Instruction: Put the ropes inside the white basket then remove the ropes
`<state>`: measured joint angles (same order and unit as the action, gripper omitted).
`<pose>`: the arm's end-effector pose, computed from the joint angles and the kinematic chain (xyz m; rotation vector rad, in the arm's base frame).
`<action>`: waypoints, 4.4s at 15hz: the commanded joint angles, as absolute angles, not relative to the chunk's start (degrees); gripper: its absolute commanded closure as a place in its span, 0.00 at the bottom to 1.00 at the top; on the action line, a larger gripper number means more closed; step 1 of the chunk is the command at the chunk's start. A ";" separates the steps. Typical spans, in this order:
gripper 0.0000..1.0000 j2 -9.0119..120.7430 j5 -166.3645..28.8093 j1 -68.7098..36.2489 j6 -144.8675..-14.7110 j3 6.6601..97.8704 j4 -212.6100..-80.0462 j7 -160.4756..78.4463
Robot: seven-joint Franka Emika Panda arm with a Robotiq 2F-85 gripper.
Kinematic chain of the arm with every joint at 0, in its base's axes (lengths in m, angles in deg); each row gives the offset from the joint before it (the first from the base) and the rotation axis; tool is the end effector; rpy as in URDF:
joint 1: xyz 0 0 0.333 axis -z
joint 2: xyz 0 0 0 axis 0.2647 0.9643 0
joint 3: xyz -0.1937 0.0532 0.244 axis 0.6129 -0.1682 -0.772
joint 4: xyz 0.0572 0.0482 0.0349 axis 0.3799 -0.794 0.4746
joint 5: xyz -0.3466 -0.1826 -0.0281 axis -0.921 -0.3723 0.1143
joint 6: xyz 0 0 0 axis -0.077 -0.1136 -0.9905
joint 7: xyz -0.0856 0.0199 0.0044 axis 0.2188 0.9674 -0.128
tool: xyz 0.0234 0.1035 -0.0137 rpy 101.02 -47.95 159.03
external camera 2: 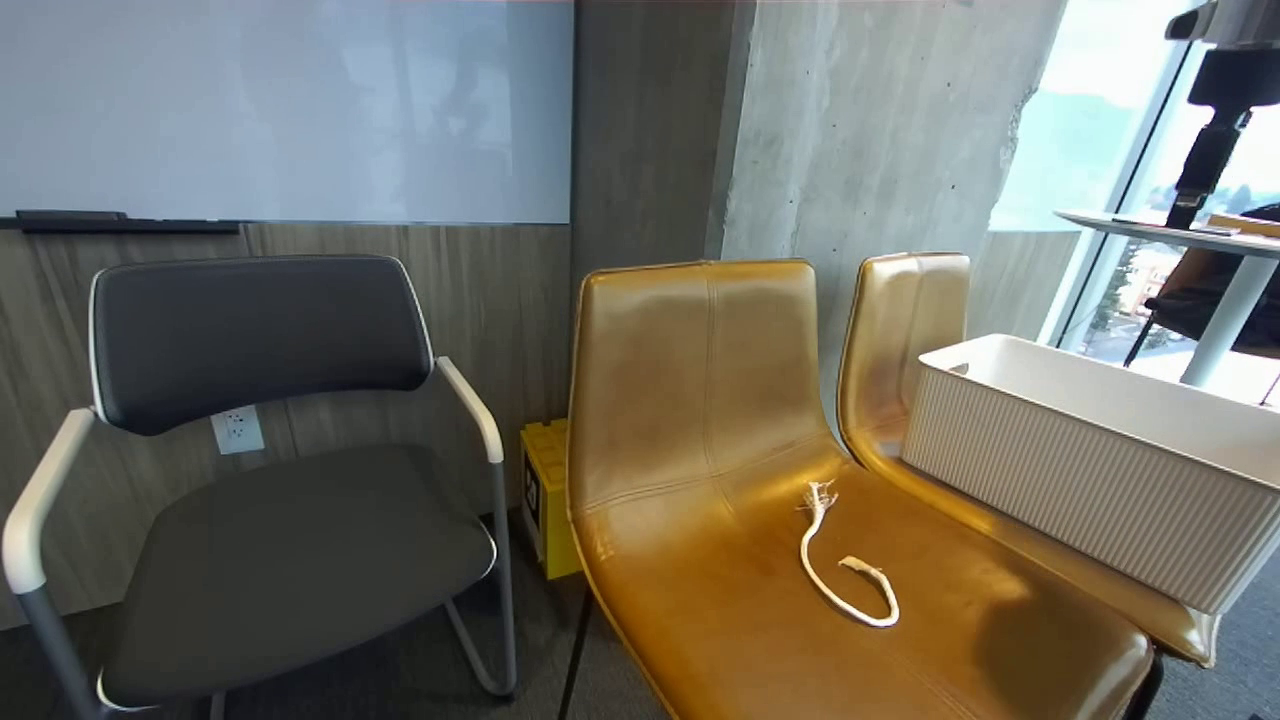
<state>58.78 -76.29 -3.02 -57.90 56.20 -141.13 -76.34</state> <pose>0.6313 -0.2324 0.4796 2.8759 0.3687 0.0070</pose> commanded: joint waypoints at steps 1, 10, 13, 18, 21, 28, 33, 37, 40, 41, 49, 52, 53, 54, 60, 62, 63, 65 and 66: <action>0.00 54.72 -77.54 -7.23 -59.53 52.88 -145.70 -72.77; 0.00 58.87 -78.22 -20.78 -63.08 44.69 -149.86 -56.65; 0.00 61.33 -79.87 -23.97 -67.34 44.07 -153.94 -50.53; 0.00 68.06 -82.19 -27.27 -75.26 44.69 -157.31 -43.42; 0.00 73.58 -82.63 -28.16 -80.17 45.43 -156.69 -40.97; 0.00 86.69 -80.47 -26.99 -88.23 47.83 -150.96 -41.81; 0.00 90.96 -78.47 -27.10 -88.51 46.74 -147.26 -42.19; 0.26 92.30 -77.12 -27.45 -88.31 45.79 -146.38 -42.36; 0.39 92.58 -76.80 -27.37 -87.91 45.95 -146.06 -42.56; 0.46 92.68 -76.66 -27.25 -87.73 46.01 -145.85 -42.64; 1.00 93.05 -76.24 -26.77 -86.96 46.25 -145.24 -43.22; 1.00 91.95 -76.25 -26.36 -86.08 46.37 -145.63 -43.67; 0.99 91.09 -76.23 -26.30 -85.69 46.42 -145.97 -43.82; 1.00 89.72 -76.31 -26.19 -84.60 46.54 -146.34 -44.16; 1.00 80.53 -78.22 -23.82 -74.62 48.37 -146.49 -49.28; 1.00 77.29 -78.97 -22.12 -69.41 48.93 -144.79 -52.57; 1.00 76.12 -79.45 -21.27 -66.80 49.26 -143.33 -54.22; 1.00 74.32 -80.91 -19.52 -61.63 50.01 -139.25 -57.79; 1.00 73.78 -81.67 -18.64 -59.10 50.37 -136.68 -59.50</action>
<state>76.00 -79.75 -20.62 -66.10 49.75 -141.86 -54.91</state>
